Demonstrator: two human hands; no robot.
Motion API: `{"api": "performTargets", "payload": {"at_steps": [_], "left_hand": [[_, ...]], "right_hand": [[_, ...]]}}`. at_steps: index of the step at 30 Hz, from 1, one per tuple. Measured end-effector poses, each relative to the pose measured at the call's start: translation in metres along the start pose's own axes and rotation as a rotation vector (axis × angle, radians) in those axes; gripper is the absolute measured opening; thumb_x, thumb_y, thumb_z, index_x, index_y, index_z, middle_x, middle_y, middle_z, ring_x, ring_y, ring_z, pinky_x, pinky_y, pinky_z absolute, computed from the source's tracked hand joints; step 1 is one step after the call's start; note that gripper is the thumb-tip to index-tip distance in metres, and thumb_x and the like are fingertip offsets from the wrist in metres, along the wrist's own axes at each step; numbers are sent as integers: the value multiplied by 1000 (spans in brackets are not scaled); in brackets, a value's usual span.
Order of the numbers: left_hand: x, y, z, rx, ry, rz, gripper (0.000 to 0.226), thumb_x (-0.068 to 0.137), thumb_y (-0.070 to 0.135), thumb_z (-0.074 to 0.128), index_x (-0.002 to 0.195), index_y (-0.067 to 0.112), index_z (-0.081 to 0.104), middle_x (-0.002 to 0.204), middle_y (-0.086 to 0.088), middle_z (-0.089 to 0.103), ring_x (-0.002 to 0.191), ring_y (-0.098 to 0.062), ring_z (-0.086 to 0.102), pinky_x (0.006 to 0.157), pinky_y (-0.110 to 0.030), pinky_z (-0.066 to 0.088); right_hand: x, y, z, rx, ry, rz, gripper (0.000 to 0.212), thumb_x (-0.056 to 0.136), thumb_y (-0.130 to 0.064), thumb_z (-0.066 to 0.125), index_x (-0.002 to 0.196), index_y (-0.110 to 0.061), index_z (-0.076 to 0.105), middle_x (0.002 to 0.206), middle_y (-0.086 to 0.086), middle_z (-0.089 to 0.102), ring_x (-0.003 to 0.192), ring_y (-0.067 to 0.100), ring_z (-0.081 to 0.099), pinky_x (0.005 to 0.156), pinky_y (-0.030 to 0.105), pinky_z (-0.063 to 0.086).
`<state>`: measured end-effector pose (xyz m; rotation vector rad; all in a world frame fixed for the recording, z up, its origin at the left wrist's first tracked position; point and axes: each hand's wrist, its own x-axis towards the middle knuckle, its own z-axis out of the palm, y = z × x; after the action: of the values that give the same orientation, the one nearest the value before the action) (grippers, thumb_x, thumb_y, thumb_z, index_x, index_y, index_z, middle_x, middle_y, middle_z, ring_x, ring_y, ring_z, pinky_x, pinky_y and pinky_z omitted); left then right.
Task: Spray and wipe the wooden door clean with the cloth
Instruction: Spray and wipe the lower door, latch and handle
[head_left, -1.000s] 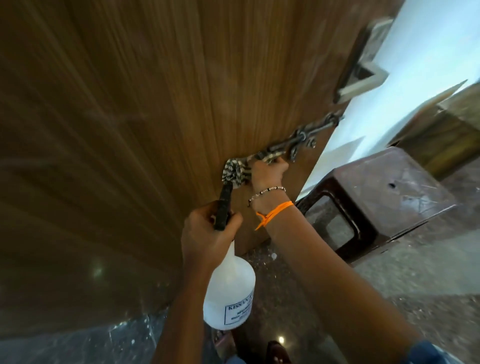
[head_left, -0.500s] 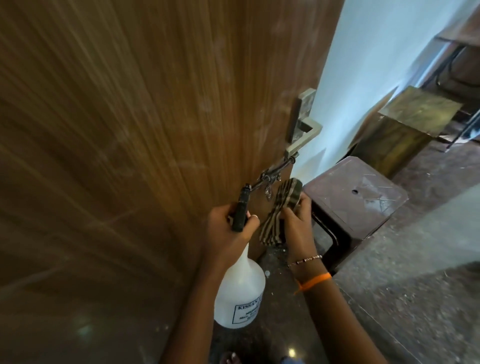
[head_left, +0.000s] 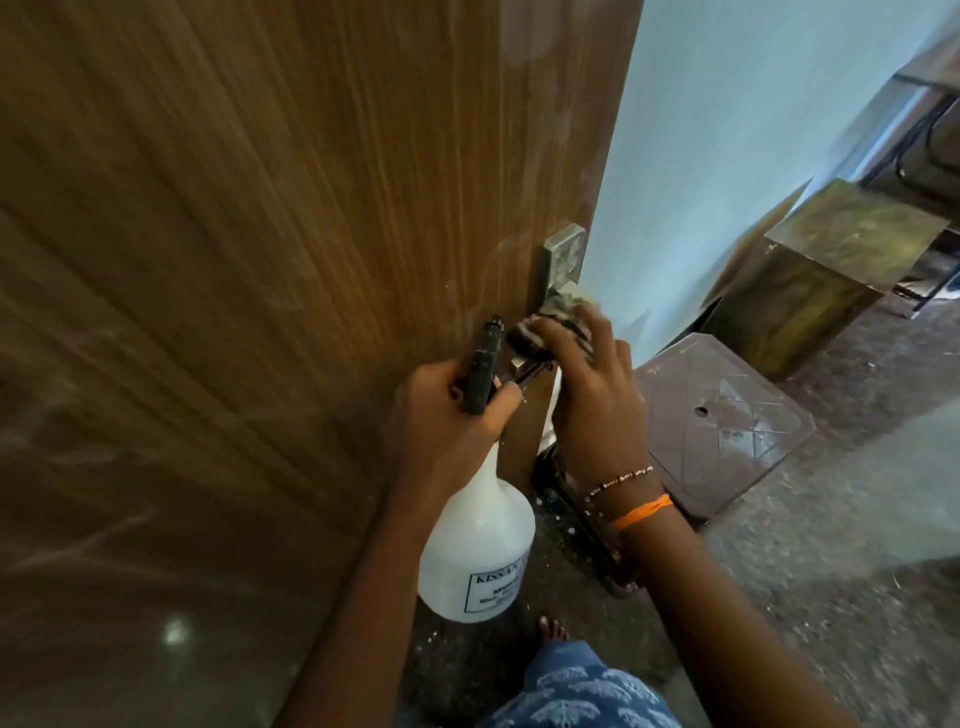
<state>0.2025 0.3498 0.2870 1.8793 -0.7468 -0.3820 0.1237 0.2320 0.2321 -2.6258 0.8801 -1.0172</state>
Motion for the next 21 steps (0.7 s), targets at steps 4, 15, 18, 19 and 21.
{"api": "performTargets", "payload": {"at_steps": [4, 15, 18, 19, 21], "left_hand": [[9, 11, 14, -13, 76, -72, 13, 82, 23, 71, 72, 16, 66, 70, -4, 68, 76, -23, 66, 80, -49, 55], [13, 21, 21, -86, 130, -80, 16, 78, 23, 67, 70, 9, 68, 61, 1, 65, 68, -13, 64, 69, -31, 48], [15, 24, 18, -44, 97, -41, 15, 79, 21, 69, 73, 7, 68, 61, 4, 65, 67, -8, 64, 69, -28, 47], [16, 24, 17, -26, 80, -28, 16, 79, 21, 69, 74, 6, 68, 63, 1, 66, 67, -10, 64, 69, -28, 48], [20, 27, 14, -13, 63, -6, 14, 83, 16, 69, 76, 4, 68, 66, -4, 66, 68, -11, 63, 69, -27, 46]], "right_hand": [[22, 27, -2, 46, -26, -10, 52, 81, -7, 29, 120, -16, 62, 133, 15, 49, 93, 36, 53, 50, 38, 53], [11, 21, -10, 185, -47, -139, 46, 86, -25, 35, 122, -20, 63, 129, 9, 47, 97, 31, 51, 50, 29, 49], [30, 43, -9, 304, 42, 23, 50, 85, -18, 32, 124, -24, 63, 127, 12, 50, 100, 34, 54, 66, 19, 43], [36, 47, -11, 337, 85, 60, 47, 87, -15, 34, 126, -25, 61, 126, 13, 51, 99, 34, 56, 69, 21, 46], [50, 48, -17, 375, 200, 87, 45, 90, -7, 42, 128, -23, 58, 125, 14, 50, 101, 32, 56, 78, 32, 52]]}}
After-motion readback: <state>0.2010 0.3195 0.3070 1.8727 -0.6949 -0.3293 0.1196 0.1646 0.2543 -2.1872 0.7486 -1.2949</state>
